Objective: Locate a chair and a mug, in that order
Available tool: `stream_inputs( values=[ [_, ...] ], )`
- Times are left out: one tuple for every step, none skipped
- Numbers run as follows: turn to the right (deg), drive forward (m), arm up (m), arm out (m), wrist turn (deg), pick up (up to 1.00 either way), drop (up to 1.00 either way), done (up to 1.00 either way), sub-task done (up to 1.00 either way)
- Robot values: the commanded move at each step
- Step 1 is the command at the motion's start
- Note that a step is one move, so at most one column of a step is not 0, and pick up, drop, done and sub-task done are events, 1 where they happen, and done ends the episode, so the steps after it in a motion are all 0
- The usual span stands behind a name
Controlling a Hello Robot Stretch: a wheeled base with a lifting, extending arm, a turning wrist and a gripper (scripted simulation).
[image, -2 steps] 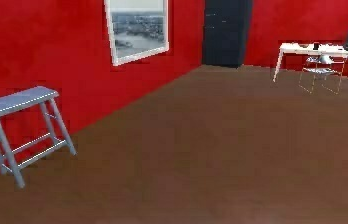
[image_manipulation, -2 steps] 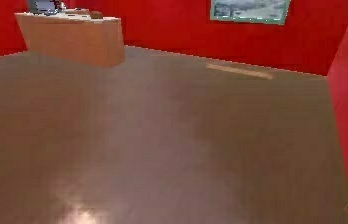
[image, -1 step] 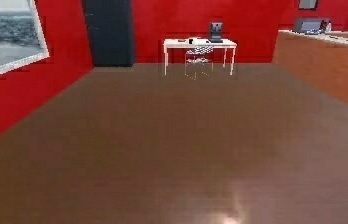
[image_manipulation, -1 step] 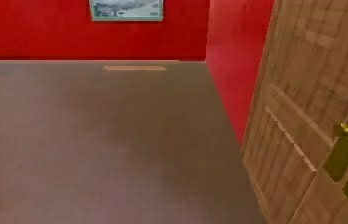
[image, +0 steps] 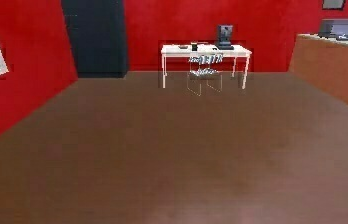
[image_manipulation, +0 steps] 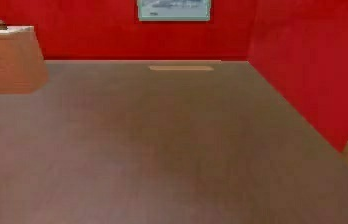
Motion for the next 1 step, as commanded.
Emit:
stream_inputs(
  values=[
    [0.0,1.00,0.00,0.00,0.0,0.00,0.00,0.00,0.00]
  ],
)
